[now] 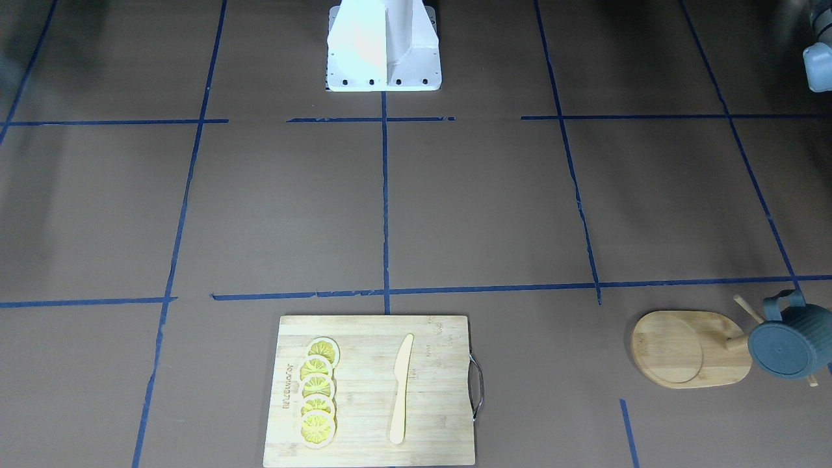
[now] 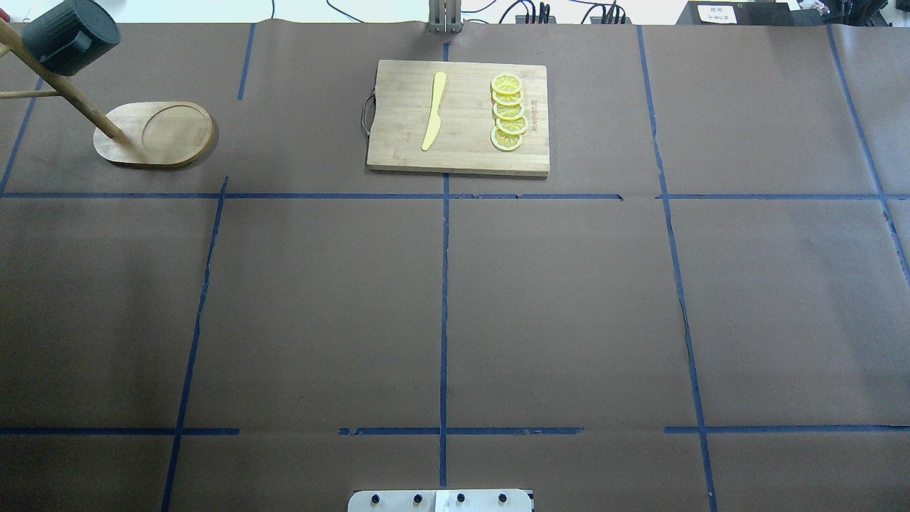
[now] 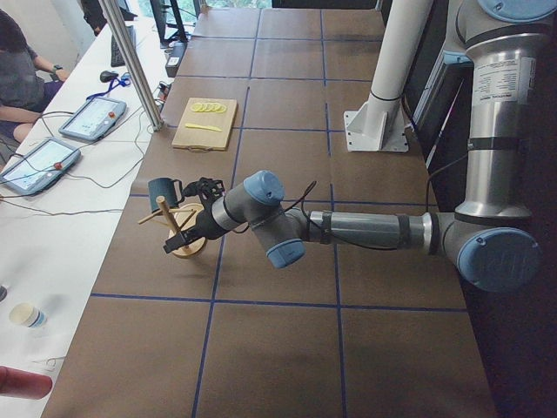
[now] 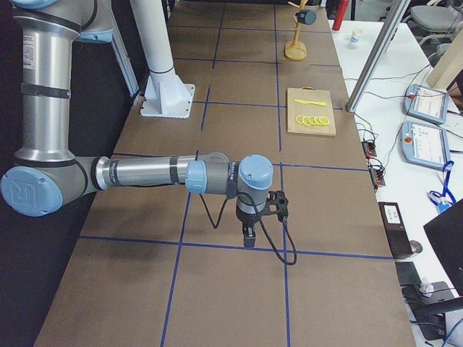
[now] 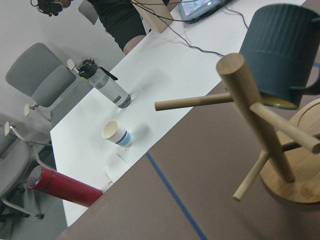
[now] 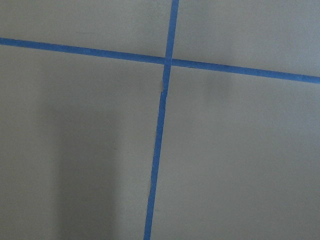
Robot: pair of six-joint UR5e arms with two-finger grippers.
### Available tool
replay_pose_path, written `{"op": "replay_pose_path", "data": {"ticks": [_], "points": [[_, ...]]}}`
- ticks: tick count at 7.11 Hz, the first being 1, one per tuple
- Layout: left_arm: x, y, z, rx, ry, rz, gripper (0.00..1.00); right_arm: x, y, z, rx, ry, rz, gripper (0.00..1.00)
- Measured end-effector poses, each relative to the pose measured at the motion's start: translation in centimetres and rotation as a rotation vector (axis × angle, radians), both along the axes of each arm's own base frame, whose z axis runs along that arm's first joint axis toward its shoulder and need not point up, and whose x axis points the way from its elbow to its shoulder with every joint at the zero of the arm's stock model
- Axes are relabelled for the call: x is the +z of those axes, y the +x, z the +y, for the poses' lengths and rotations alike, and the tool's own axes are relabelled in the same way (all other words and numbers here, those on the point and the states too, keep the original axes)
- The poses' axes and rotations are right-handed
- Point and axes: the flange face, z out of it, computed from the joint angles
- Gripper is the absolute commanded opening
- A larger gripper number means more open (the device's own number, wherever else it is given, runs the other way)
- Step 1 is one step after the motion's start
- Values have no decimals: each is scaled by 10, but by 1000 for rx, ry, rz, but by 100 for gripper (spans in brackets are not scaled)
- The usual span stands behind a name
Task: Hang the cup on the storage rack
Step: 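Release the handle and draw the left gripper back from the rack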
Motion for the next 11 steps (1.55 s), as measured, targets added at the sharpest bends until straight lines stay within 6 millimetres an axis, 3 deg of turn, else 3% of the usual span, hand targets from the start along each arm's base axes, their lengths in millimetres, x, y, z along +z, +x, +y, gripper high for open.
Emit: {"op": "replay_pose_path", "data": {"ticks": [3,5,9,11], "points": [[13,-59,0,6,-171,-196,100,1,0,1,0,-2,0,100],[33,-82,12,-2,-454,-174,100,1,0,1,1,-3,0,100],[62,-81,56,-38,-1008,441,100,6,0,0,9,-22,-1,100],[69,-78,68,-47,-1069,507,100,6,0,0,10,-23,-2,100]]}}
